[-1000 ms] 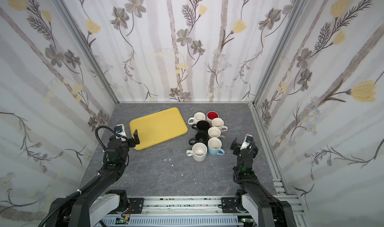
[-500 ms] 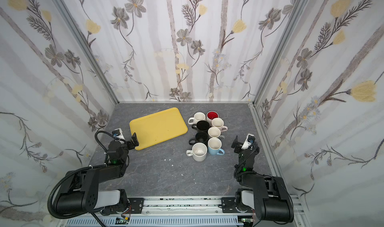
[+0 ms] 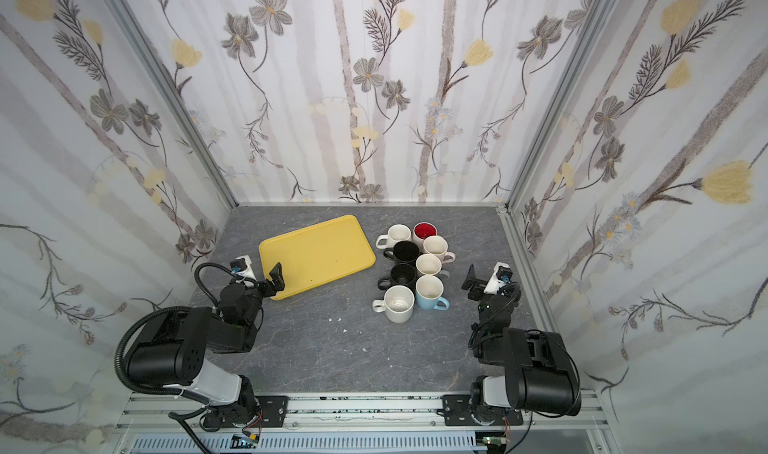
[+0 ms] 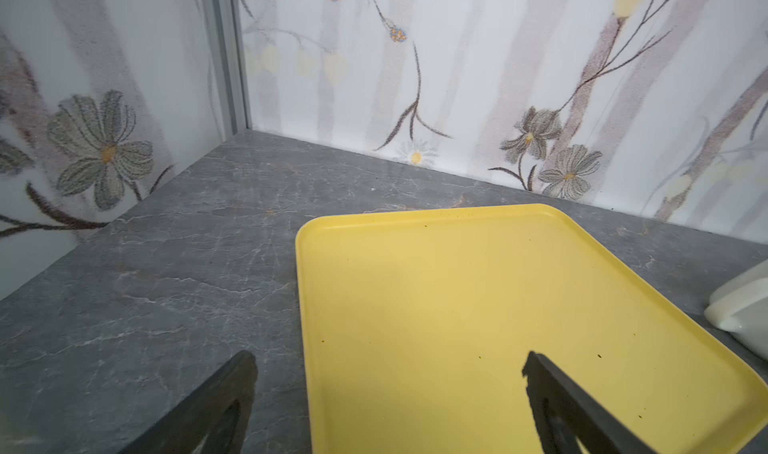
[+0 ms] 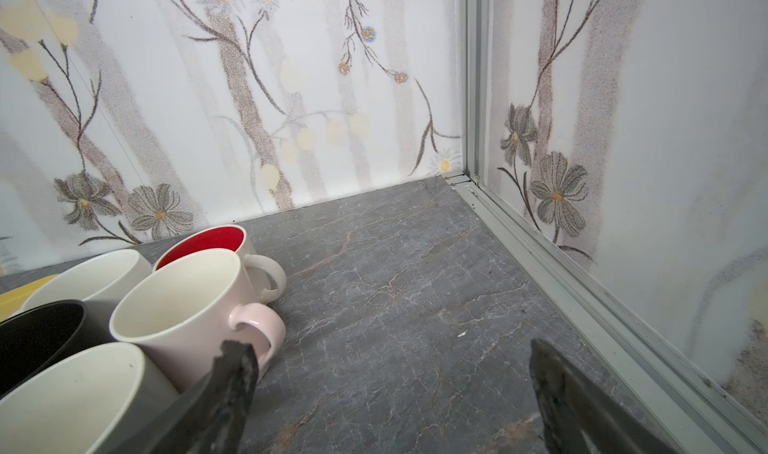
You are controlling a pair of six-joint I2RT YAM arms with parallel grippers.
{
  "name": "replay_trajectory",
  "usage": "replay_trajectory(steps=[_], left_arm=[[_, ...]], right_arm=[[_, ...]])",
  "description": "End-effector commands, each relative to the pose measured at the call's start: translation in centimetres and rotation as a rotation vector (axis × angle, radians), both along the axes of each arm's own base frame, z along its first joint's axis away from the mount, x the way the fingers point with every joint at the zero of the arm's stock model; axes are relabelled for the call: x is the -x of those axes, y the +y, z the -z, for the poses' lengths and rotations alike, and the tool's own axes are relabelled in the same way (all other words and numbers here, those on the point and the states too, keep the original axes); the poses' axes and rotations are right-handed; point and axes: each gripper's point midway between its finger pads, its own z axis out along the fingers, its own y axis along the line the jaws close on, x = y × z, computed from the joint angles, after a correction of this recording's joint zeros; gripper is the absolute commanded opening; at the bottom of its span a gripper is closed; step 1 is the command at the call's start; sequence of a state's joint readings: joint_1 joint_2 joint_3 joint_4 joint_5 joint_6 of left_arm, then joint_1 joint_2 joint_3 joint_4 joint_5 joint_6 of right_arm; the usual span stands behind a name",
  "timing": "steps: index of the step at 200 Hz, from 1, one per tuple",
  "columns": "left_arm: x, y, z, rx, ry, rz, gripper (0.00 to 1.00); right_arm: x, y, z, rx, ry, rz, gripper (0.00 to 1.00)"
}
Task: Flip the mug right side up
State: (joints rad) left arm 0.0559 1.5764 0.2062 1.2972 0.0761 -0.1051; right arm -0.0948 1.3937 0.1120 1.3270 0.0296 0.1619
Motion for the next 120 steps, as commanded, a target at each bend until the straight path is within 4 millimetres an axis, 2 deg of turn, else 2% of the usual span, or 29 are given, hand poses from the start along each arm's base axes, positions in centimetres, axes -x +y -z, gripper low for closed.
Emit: replay_trajectory(steps=[1, 10, 20, 27, 34, 42, 120], left_arm=[[-0.3, 0.2, -2.2, -0.008, -0.094, -0.012, 1.0], [-0.2, 0.2, -2.3, -0.009, -0.101, -0.01, 1.0], [-0.3, 0.2, -2.1, -0.012, -0.091, -0.014, 1.0], [-0.3, 0.1, -2.3, -0.012, -0.1, -0.011, 1.0], [-0.3, 0.1, -2.2, -0.012, -0.094, -0.01, 1.0], [-0.3, 0.1, -2.2, -0.012, -0.099, -0.012, 1.0], [-0.3, 0.1, -2.2, -0.014, -0.096, -0.012, 1.0]], right_arm=[[-0.6, 1.8, -0.2, 0.037, -0.006, -0.098, 1.0], [-0.8, 2.1, 0.5, 0.052, 0.003, -0.108, 1.0], [-0.8, 2.4, -0.4, 0.053, -0.063, -0.121, 1.0], [-1.2, 2.2, -0.2, 0.062, -0.027, -0.109, 1.0], [-1.7, 2.1, 0.9, 0.064, 0.042, -0.089, 1.0], [-2.1, 2.1, 0.9, 0.073, 0.043, -0.074, 1.0], [-2.2, 2.2, 0.9, 0.093, 0.038, -0.041, 1.0]])
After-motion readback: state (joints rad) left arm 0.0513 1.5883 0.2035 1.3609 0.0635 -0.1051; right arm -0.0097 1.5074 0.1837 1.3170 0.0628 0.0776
